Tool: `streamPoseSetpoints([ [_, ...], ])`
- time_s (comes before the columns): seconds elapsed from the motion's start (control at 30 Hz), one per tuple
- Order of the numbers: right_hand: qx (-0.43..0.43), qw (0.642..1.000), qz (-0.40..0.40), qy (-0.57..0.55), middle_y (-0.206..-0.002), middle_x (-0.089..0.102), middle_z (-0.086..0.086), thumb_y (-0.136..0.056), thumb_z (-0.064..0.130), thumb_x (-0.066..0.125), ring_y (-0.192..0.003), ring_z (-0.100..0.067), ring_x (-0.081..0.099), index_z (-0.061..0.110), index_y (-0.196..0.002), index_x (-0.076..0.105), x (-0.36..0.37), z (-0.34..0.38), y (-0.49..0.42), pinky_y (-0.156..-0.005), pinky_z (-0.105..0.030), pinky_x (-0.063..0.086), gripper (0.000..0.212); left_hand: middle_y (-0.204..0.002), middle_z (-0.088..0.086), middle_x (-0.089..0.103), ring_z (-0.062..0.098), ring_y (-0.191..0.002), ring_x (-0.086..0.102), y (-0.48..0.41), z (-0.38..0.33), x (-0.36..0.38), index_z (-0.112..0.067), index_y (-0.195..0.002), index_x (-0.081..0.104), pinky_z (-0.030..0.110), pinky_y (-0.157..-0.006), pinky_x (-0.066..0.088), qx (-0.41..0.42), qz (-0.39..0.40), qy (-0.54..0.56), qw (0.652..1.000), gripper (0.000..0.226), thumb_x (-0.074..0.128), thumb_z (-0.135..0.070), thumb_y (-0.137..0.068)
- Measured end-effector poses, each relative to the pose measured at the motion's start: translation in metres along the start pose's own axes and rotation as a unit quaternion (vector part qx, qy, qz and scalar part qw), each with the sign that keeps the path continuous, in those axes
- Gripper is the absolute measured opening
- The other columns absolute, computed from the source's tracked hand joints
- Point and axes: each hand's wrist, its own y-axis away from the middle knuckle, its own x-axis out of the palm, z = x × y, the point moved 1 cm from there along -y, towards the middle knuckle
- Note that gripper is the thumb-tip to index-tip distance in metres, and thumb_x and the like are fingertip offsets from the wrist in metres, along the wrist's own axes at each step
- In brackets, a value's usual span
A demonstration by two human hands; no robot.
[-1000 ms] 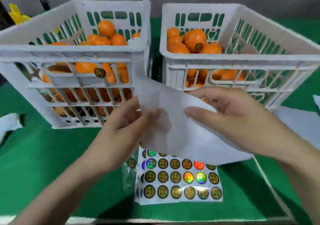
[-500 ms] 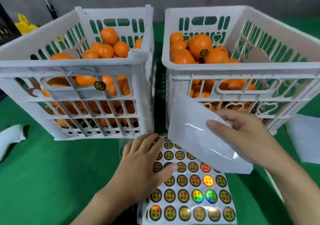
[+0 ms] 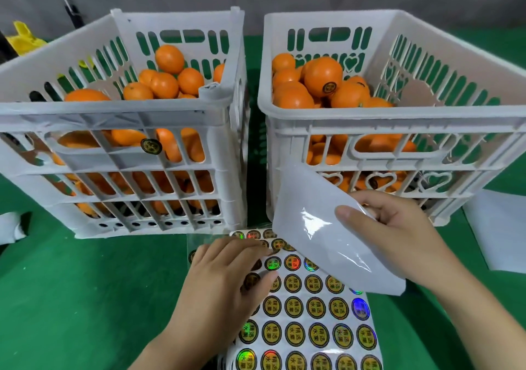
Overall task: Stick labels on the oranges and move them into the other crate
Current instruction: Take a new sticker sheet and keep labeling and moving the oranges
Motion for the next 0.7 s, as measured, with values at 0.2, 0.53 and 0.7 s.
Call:
streamPoseSetpoints([
  [0.2,0.015,1.000,0.020,-0.002,-0.082,0.077,0.002,-0.078,0.043,0.067,-0.068,-0.016,0.072,0.035,-0.089,0.076,0.006,-0.003,-0.001,-0.058,-0.021,0.054,0.017,-0.098,-0.014,0.070,0.008,-0.080,0.068,0.003,-0.002,-0.002,-0.025,-0.109,0.073,0.024,-0.060,0.056,-0.014,-0.013,0.029,0.999,0.034,0.058,-0.049,-0.089],
  [0.53,0.043,0.997,0.048,0.050,-0.056,0.046,-0.006,-0.088,0.035,0.069,-0.048,-0.009,0.040,0.010,-0.073,0.064,0.011,-0.006,0.000,-0.048,-0.018,0.032,0.029,-0.047,-0.008,0.042,0.012,-0.040,0.039,-0.002,0.002,-0.016,-0.020,-0.057,0.050,0.029,-0.034,0.036,-0.062,-0.042,0.002,0.997,0.053,0.051,-0.061,-0.090],
  [0.7,0.074,0.997,0.033,0.009,-0.064,0.043,-0.003,-0.085,0.040,0.070,-0.054,-0.014,0.040,0.008,-0.077,0.066,0.005,-0.001,0.020,-0.052,-0.022,0.031,0.033,-0.049,-0.009,0.059,0.008,-0.039,0.054,-0.001,-0.006,-0.026,-0.031,-0.087,0.062,0.028,-0.041,0.048,-0.127,-0.058,0.132,0.981,0.034,0.049,-0.063,-0.086],
])
